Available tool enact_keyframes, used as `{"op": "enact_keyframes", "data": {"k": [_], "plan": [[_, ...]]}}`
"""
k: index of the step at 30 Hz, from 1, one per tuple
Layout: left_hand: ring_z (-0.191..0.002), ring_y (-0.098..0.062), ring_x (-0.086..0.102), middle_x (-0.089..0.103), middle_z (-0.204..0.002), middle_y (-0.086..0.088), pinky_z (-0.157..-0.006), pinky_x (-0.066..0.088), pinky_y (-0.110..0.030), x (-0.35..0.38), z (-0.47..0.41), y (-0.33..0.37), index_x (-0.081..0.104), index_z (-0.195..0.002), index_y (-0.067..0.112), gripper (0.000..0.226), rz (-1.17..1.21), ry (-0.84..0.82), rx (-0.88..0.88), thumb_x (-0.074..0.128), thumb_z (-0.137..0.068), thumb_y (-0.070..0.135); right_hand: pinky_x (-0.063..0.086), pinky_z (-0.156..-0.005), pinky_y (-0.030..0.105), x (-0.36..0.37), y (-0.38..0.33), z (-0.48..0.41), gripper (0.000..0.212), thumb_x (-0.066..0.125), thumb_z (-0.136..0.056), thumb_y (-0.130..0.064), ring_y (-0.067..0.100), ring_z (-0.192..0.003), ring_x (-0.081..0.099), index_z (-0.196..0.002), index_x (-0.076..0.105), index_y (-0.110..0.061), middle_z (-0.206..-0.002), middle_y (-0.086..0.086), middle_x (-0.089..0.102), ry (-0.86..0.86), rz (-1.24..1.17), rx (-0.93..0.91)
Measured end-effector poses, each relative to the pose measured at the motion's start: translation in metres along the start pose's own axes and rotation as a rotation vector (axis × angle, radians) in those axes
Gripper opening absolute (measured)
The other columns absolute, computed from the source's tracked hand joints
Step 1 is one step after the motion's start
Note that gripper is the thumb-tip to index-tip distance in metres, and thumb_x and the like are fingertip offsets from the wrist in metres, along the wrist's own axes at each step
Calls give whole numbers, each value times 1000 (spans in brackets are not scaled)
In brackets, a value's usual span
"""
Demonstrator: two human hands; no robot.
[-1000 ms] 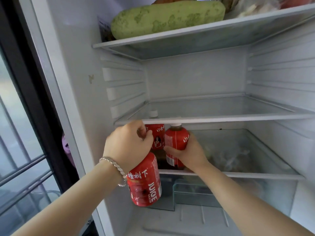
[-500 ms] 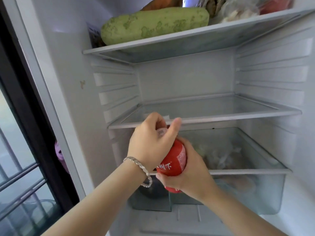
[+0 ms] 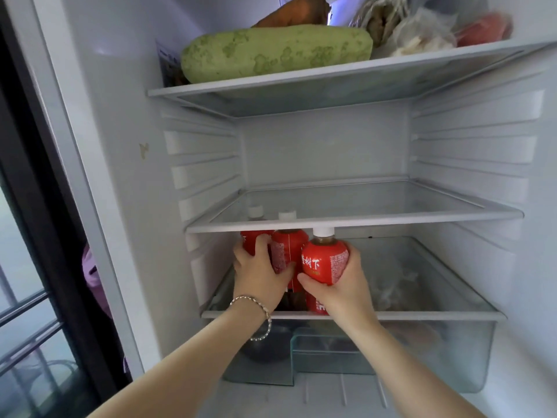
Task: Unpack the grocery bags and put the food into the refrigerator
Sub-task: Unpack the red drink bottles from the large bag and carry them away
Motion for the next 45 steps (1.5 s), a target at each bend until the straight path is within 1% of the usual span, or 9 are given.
{"op": "enact_keyframes", "data": {"k": [7, 16, 24, 29, 33, 37, 40, 42, 45], "plan": [[-125, -35, 31, 18, -139, -16, -99, 39, -44, 29, -47, -31, 47, -117, 15, 45, -210, -102, -198, 58, -86, 46, 37, -102, 40, 19, 31, -36, 86, 62, -79, -57, 30, -121, 40, -142, 18, -17, -132, 14, 34, 29, 604, 264], [-124, -32, 40, 29, -140, -13, -102, 38, -39, 55, -77, -42, 41, -134, 15, 41, -285, -174, -95, 41, -96, 30, 41, -104, 38, 59, 40, -71, 69, 61, -87, -8, 31, -125, 43, -142, 20, -3, -138, 18, 33, -60, 648, 195], [-135, -31, 31, 12, -153, -9, -112, 29, -34, 65, -94, -59, 20, -149, 19, 55, -315, -340, -73, 37, -96, 21, 35, -106, 39, 59, 58, -96, 52, 43, -94, -9, 32, -129, 39, -143, 26, -7, -146, 16, 24, -217, 895, 215], [-136, -30, 29, 4, -154, -10, -113, 26, -31, 71, -98, -61, 12, -150, 21, 58, -288, -381, -67, 36, -98, 25, 28, -113, 41, 67, 71, -100, 56, 41, -95, -12, 35, -137, 30, -148, 23, -11, -158, 15, -5, -412, 1007, 212], [-140, -27, 22, 1, -154, -8, -115, 20, -30, 70, -102, -60, 11, -151, 20, 59, -260, -432, -90, 37, -99, 27, 33, -111, 41, 66, 71, -97, 49, 42, -95, -19, 33, -133, 37, -142, 35, -10, -157, 12, 9, -483, 993, 166], [-131, -30, 37, 31, -148, -13, -111, 32, -36, 69, -104, -62, 30, -146, 18, 50, -313, -424, -54, 39, -97, 27, 27, -114, 41, 85, 51, -85, 48, 46, -95, -21, 28, -137, 31, -142, 39, -13, -154, 6, 23, -504, 965, -56], [-106, -25, 55, 60, -117, -11, -96, 45, -35, 63, -93, -57, 57, -112, 9, 29, -300, -328, -36, 38, -95, 23, 13, -117, 45, 109, 48, -89, 53, 43, -97, -23, 26, -145, 15, -148, 29, -19, -158, 3, 14, -556, 1031, -128], [-92, -21, 57, 62, -104, -10, -83, 46, -28, 54, -78, -47, 59, -97, 6, 24, -260, -277, -4, 38, -95, 16, 12, -117, 47, 123, 51, -97, 57, 48, -95, -23, 26, -145, 12, -148, 27, -20, -158, 4, 12, -546, 1069, -101], [-97, -20, 57, 57, -113, -10, -77, 43, -24, 43, -57, -41, 57, -113, 4, 28, -278, -264, 44, 40, -95, 16, 12, -117, 46, 133, 55, -98, 66, 55, -91, -26, 26, -146, 5, -148, 23, -19, -159, 8, 3, -535, 1121, -66]]}}
Point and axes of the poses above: each hand's wrist, its own z-axis away from the middle knuckle, its own x-axis out of the palm, y = z × x, the point moved 8 cm from there along -z, towards the middle knuckle
